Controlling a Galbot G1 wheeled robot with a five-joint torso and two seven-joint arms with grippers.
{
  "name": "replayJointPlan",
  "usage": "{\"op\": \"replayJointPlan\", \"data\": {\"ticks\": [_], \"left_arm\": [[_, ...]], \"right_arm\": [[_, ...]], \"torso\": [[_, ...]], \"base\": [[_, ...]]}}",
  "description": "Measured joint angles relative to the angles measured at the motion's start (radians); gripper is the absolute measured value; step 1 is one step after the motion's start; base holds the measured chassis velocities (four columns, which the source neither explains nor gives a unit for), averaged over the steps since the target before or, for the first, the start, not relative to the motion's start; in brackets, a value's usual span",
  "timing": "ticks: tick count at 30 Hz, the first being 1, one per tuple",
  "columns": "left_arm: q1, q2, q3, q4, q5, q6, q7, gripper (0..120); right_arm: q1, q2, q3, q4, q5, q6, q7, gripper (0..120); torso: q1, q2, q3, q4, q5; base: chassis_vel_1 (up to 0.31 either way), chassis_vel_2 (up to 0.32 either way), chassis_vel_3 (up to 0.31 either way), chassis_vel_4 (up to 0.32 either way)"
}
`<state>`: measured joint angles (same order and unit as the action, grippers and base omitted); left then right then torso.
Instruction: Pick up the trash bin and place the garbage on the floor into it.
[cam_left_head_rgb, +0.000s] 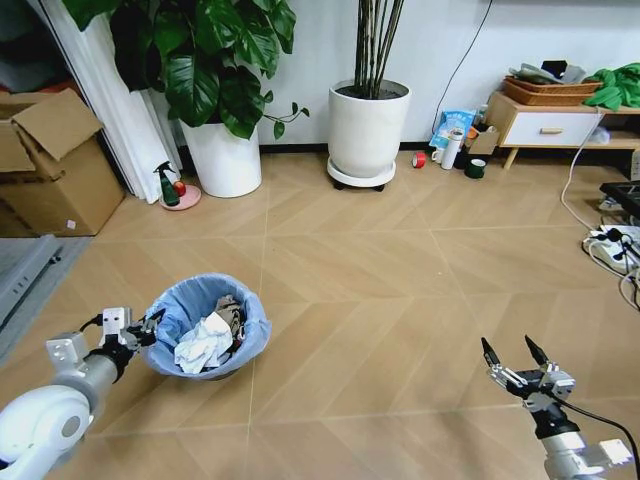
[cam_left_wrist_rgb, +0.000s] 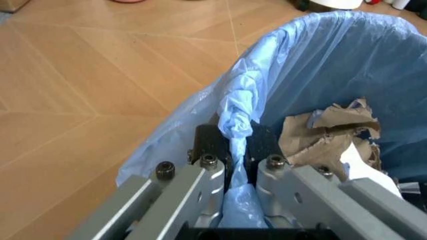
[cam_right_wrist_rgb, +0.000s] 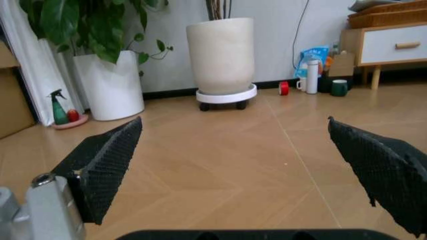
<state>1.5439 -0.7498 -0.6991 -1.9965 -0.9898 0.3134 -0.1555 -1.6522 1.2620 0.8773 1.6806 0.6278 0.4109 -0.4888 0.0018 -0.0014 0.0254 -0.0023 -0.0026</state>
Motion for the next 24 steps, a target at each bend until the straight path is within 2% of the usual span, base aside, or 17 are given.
{"op": "replayJointPlan", "data": {"ticks": [3,7,9,12,24], "left_arm": [[-0.001,0.000,0.000,0.002,0.000,0.000,0.000,1],[-0.002,-0.002,0.000,0.005,-0.001,0.000,0.000,1],[-0.004,-0.002,0.004,0.009,-0.001,0.000,0.001,1],[-0.006,-0.002,0.007,0.011,-0.001,0.000,0.001,1],[-0.016,-0.003,0.022,0.017,-0.001,0.000,0.000,1]], "right_arm": [[0.000,-0.003,0.000,-0.001,0.001,0.001,0.000,100],[0.001,-0.006,0.000,-0.003,0.004,0.001,0.000,100],[0.003,-0.007,-0.001,-0.004,0.006,0.001,-0.001,100],[0.003,-0.007,-0.003,-0.006,0.008,0.001,-0.001,100],[0.005,-0.002,-0.003,-0.014,0.010,0.001,-0.006,100]], "torso": [[0.000,0.000,0.000,0.0000,-0.0010],[0.000,0.000,0.000,0.0002,-0.0001],[0.000,0.000,0.000,0.0002,-0.0011],[0.000,0.000,0.000,0.0000,0.0001],[0.000,0.000,0.000,0.0001,-0.0007]], "base": [[0.177,-0.152,-0.187,0.139],[0.184,-0.156,-0.176,0.151],[0.187,-0.143,-0.199,0.155],[0.236,-0.171,-0.223,0.150],[0.253,-0.210,-0.248,0.202]]}}
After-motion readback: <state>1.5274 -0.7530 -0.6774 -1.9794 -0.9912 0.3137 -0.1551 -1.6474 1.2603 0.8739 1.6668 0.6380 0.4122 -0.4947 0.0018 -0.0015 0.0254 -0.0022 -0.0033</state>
